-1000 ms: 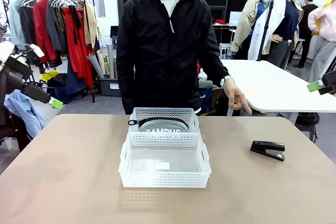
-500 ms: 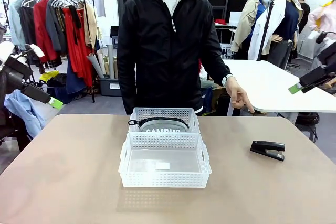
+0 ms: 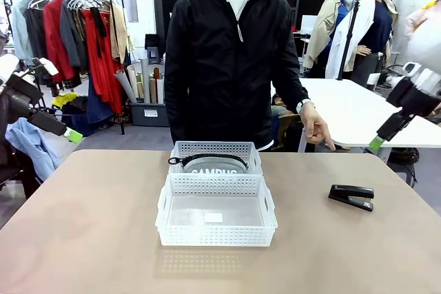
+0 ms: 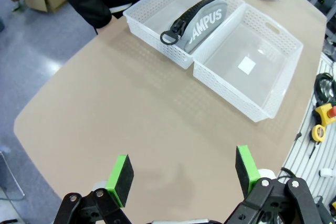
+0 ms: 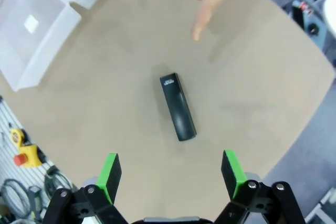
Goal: Distribute items into two baskets.
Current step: Pick up the Stapler that the person points to.
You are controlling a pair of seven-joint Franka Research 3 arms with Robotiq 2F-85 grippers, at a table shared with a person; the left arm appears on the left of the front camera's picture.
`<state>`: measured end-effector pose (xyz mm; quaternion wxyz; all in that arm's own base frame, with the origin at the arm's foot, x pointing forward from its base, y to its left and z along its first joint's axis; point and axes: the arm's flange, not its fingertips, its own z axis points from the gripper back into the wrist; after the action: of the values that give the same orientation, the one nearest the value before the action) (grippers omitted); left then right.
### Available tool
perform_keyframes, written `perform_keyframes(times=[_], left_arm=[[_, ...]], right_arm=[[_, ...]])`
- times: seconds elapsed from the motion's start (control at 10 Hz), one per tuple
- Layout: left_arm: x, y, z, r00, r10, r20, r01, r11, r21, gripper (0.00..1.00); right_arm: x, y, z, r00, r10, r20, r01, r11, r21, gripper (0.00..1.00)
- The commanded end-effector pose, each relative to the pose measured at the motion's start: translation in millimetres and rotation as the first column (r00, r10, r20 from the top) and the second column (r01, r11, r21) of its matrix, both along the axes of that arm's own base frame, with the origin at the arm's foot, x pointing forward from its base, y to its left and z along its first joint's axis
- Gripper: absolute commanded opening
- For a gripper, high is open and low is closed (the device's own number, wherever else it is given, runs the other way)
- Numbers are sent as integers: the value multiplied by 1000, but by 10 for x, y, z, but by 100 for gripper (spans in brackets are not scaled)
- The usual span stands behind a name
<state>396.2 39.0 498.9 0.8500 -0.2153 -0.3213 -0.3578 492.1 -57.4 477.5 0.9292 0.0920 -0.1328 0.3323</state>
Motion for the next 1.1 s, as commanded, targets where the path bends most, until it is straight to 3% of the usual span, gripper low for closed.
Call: perform_keyframes(times=[0.0, 0.1, 0.4, 0.6, 1.0], left_arm=[[22, -6, 17, 1000, 10, -10, -10, 1000, -1, 100], [22, -6, 17, 1000, 10, -10, -10, 1000, -1, 100], [22, -6, 17, 1000, 10, -10, -10, 1000, -1, 100], [22, -6, 17, 1000, 10, -10, -10, 1000, -1, 100], [22, -6, 17, 1000, 10, -10, -10, 1000, -1, 100]], right_arm=[[124, 24, -55, 997, 71, -31, -74, 994, -85, 100], [171, 78, -158, 994, 92, -57, -98, 987, -124, 100], [250, 214, -477, 956, 285, -68, -293, 936, -196, 100], [276, 289, -607, 936, 340, -91, -351, 921, -166, 100], [262, 457, -815, 915, 399, -59, -403, 892, -205, 100]])
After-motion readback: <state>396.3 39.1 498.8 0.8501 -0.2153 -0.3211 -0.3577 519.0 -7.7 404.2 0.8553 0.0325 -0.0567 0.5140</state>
